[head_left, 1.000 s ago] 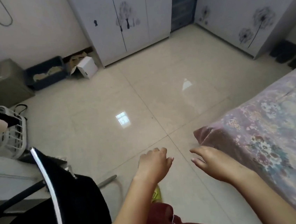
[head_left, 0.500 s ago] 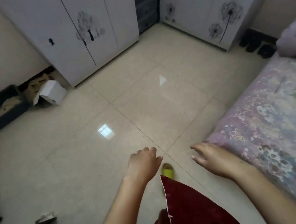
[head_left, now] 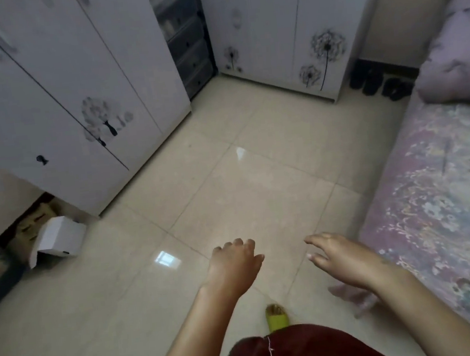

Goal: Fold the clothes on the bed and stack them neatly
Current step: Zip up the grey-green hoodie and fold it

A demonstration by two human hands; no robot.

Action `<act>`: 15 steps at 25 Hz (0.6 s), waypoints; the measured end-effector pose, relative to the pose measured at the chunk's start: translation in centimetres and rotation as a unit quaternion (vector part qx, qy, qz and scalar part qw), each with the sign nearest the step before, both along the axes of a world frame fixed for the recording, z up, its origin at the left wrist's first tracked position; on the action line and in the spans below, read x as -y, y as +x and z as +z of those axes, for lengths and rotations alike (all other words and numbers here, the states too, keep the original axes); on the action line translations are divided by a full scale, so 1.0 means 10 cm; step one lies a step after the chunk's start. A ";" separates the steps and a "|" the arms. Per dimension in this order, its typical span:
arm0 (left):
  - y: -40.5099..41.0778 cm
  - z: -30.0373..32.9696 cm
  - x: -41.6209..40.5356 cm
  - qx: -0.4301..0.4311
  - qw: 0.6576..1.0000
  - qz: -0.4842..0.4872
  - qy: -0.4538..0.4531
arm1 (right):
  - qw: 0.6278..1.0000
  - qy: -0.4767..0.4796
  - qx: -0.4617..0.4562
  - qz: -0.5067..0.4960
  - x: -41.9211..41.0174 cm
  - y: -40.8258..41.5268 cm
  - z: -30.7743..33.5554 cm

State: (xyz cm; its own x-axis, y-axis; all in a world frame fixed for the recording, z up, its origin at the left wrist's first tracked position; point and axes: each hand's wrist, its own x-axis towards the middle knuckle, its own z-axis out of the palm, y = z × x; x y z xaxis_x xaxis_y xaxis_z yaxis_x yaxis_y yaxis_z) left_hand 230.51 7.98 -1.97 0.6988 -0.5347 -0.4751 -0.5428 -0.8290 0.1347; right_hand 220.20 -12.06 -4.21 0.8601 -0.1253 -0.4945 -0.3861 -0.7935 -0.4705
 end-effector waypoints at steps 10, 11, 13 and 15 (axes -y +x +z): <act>1.53 -0.09 1.11 -0.010 0.987 -0.160 -0.025 | 0.988 -0.012 -0.006 -0.155 0.67 0.97 0.05; 1.73 -0.11 1.26 -0.012 0.983 -0.182 -0.029 | 0.984 -0.016 -0.006 -0.179 0.75 1.11 0.03; 2.15 -0.12 1.56 -0.018 0.973 -0.230 -0.028 | 0.973 -0.017 -0.001 -0.229 0.88 1.40 0.03; 2.59 -0.11 1.89 -0.033 0.959 -0.280 -0.021 | 0.959 -0.015 0.003 -0.284 1.00 1.71 0.05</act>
